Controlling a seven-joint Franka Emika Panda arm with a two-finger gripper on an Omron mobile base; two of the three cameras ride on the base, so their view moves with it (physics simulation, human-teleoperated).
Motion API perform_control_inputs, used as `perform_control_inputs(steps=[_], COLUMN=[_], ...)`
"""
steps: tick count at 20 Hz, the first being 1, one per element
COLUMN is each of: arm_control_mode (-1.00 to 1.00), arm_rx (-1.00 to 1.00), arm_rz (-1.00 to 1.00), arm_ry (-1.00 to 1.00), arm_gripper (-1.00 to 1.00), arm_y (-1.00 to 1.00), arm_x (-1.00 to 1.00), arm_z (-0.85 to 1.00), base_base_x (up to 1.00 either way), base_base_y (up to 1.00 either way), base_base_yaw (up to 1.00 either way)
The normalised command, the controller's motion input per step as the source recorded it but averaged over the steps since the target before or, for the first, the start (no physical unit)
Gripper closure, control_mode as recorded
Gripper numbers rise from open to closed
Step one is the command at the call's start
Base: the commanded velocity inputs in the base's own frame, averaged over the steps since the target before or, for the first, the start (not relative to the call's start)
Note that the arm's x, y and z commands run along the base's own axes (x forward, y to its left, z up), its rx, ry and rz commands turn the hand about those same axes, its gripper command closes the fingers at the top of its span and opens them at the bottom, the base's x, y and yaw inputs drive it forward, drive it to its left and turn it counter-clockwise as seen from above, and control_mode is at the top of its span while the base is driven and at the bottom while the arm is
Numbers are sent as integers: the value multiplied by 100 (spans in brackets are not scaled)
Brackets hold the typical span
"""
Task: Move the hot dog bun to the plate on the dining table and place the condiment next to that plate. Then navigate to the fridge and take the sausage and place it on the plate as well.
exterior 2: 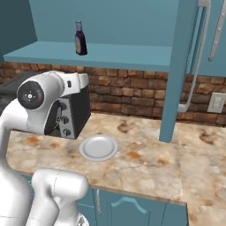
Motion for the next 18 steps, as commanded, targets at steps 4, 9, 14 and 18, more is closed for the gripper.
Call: perform_control_inputs(steps=[4,9,14,18], arm_control_mode=[-100,-100,-100,-100], arm_rx=[1,0,0,0], arm_rz=[5,2,0,0], arm_ry=[-7,-2,1,3], arm_gripper=[-100,-100,-100,-100], arm_y=[-1,0,4,2], arm_x=[38,29,10,10], arm_z=[91,67,4,0], base_base_x=[0,0,0,0], base_base_y=[0,0,0,0], base_base_yaw=[0,0,0,0])
